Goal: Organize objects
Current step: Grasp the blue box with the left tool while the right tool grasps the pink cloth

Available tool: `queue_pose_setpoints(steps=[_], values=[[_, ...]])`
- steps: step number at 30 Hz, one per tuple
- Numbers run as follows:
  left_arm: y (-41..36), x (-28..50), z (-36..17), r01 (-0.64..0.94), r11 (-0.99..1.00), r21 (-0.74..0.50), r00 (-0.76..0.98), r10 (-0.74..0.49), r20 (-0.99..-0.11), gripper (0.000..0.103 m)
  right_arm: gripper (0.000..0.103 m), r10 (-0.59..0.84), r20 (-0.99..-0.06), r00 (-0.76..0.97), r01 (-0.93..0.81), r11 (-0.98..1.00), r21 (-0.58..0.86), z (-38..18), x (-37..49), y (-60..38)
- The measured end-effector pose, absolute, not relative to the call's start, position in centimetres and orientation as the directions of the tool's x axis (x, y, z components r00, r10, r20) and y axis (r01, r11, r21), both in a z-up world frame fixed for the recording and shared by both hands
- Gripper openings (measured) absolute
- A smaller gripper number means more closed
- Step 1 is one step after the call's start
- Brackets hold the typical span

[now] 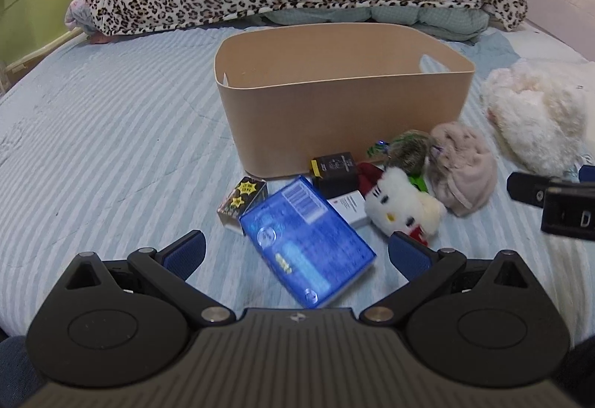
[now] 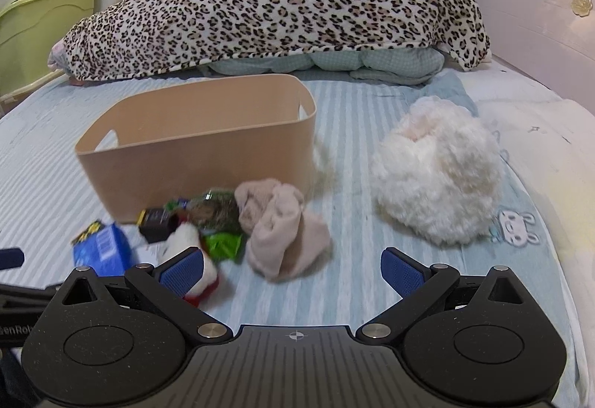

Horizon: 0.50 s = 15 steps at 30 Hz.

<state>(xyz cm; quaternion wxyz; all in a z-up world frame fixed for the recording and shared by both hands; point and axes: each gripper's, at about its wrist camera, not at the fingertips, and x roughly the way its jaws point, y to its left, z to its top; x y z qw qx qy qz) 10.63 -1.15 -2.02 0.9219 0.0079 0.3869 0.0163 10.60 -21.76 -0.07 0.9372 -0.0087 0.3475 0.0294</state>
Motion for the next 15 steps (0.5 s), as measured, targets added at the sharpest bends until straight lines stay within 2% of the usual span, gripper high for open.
queue_pose_setpoints(steps=[7,15], values=[[-1.0,14.3,-3.0,-0.062,0.998,0.002,0.681,0.044,-0.731,0.103,0.103,0.042,-0.668,0.743,-0.048,0.999,0.009,-0.9,15.2,-22.4],[-0.9,17.0,-5.6,-0.136,0.991,0.016,0.603,0.096,-0.792,0.103,0.102,0.035,-0.711,0.702,-0.081,0.996,-0.032,-3.7,18.8,-21.7]])
